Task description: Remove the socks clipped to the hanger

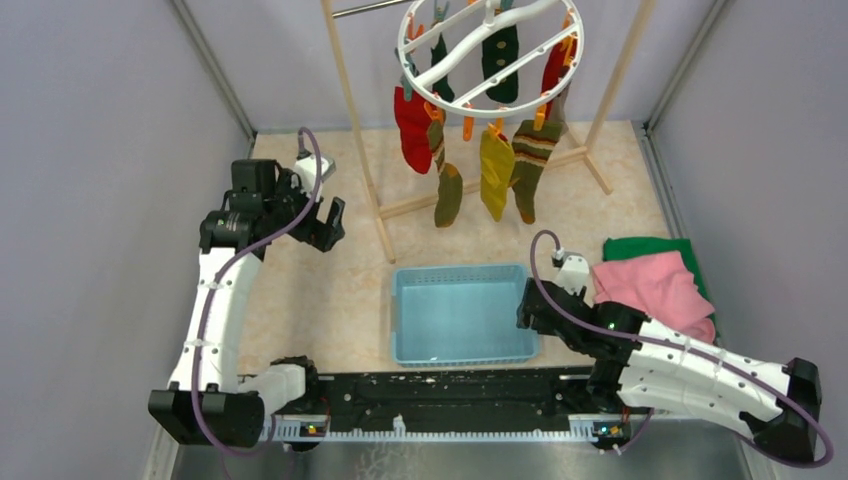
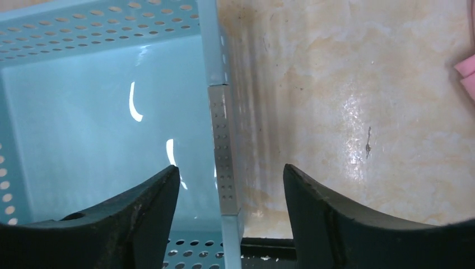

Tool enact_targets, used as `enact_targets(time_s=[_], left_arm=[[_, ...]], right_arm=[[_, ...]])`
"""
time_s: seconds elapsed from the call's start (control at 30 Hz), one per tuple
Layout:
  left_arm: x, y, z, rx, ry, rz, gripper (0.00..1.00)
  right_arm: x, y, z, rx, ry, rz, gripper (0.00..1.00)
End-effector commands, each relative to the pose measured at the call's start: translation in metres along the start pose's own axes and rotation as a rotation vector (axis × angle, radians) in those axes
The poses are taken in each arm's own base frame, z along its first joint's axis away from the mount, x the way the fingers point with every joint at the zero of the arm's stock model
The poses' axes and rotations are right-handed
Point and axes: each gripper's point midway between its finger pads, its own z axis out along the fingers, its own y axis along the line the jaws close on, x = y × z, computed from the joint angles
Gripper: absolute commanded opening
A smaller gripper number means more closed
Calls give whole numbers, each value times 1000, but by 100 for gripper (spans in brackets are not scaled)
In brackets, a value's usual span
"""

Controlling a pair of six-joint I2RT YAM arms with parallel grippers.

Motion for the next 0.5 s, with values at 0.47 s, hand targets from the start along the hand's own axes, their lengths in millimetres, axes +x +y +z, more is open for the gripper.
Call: enact_targets(time_s=[0.47], left_arm=[[-63,12,7,11,-162,-121,99]], right_arm=[[-107,93,-101,-346,-155,-108,82]])
